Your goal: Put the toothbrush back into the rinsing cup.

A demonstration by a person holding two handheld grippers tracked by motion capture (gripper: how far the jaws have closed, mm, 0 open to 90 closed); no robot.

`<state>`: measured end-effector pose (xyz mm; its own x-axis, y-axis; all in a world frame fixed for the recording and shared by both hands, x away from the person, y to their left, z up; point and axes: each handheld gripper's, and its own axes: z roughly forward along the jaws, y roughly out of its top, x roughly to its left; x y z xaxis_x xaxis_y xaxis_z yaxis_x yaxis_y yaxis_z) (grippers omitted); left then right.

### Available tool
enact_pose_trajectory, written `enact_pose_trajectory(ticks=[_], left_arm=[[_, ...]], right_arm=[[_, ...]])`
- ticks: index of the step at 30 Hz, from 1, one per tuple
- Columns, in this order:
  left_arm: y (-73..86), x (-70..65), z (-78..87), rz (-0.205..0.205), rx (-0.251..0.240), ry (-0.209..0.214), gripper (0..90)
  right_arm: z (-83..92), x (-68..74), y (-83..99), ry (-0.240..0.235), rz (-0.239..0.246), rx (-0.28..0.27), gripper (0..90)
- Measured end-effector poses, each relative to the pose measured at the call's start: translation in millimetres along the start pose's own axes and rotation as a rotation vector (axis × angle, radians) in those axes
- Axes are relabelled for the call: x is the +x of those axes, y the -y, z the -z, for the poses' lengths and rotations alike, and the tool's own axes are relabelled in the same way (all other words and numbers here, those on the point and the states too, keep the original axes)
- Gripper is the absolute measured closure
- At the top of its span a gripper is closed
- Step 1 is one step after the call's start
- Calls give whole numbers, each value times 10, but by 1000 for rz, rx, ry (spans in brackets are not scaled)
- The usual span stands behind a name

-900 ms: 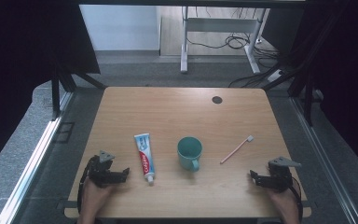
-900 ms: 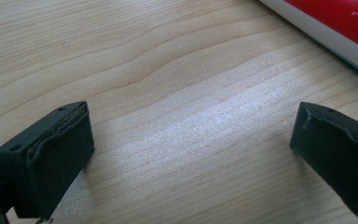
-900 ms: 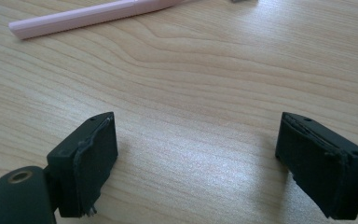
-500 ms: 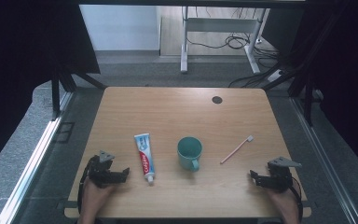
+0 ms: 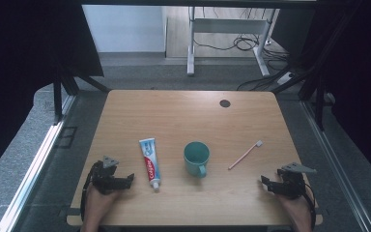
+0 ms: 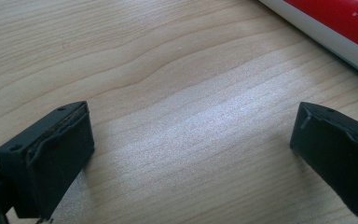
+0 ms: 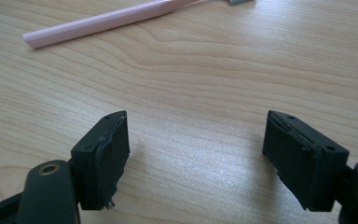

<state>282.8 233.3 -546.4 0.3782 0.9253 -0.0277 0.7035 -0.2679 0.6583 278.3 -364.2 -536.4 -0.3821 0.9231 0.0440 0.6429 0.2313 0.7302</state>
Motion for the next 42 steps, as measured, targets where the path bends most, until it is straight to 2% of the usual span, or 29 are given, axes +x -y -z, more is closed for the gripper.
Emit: enact_pose_trajectory(ticks=[5, 10, 15, 22, 24, 32, 36, 42], left_arm=[[0, 0, 0, 0, 0, 0, 0], [0, 0, 0, 0, 0, 0, 0], [0, 0, 0, 0, 0, 0, 0], [0, 0, 0, 0, -1, 0, 0], [0, 0, 0, 0, 0, 0, 0], [0, 0, 0, 0, 0, 0, 0], [0, 0, 0, 0, 0, 0, 0], [0, 0, 0, 0, 0, 0, 0]], right_arm=[[47, 15, -29, -5, -5, -11, 322], [109, -1, -63, -33, -17, -14, 526], [165, -2, -86, -37, 13, -4, 698], [159, 20, -127, -93, 34, 27, 888], [164, 25, -150, -107, 35, 31, 891], [163, 42, -185, -103, 69, 49, 893], [171, 34, -196, -111, 68, 55, 893], [146, 88, -271, -136, 81, 60, 893]])
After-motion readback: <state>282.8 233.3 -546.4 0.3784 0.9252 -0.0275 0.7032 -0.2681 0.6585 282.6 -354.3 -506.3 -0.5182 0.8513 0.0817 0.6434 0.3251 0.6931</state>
